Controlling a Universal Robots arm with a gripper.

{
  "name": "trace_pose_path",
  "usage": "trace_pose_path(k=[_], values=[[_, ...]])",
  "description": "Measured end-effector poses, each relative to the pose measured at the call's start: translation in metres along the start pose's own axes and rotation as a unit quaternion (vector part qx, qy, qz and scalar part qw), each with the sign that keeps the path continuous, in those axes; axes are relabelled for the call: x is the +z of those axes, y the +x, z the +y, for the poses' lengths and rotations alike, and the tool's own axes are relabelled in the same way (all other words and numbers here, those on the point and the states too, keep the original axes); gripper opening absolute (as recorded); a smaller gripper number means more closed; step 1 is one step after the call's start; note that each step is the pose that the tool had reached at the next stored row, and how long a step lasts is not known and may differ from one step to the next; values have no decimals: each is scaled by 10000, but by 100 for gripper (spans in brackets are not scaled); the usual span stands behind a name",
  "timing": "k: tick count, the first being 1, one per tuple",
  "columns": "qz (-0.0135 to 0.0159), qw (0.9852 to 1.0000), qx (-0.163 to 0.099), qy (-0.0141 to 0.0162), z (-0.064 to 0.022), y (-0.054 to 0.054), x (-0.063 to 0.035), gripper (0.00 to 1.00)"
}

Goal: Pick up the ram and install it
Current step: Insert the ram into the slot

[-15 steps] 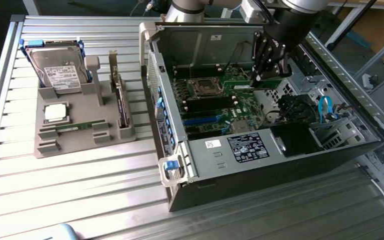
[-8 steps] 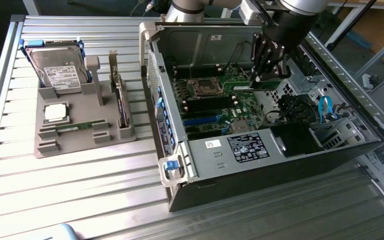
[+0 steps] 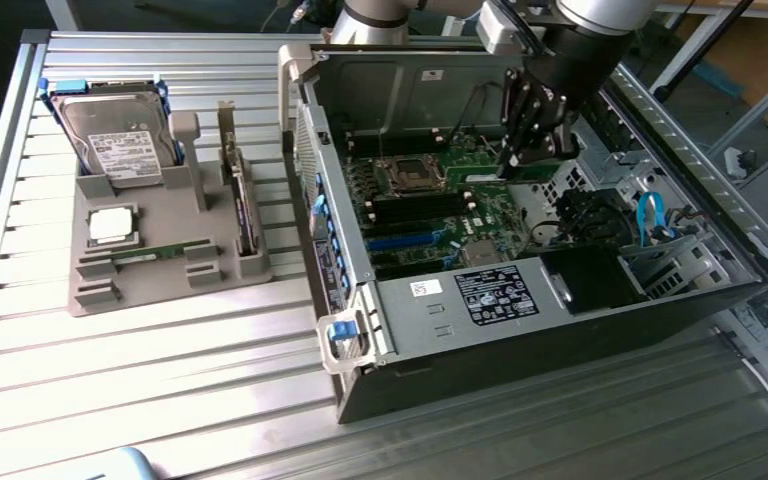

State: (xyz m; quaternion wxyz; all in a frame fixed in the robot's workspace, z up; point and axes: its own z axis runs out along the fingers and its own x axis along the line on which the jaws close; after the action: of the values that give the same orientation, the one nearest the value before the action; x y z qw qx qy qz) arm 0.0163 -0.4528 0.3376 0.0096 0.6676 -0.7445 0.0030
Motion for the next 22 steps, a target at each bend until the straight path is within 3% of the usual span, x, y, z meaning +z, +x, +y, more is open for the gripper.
trace_pose_path(k=[22], values=[[0,10000,0,0,-1,-2,108,14]])
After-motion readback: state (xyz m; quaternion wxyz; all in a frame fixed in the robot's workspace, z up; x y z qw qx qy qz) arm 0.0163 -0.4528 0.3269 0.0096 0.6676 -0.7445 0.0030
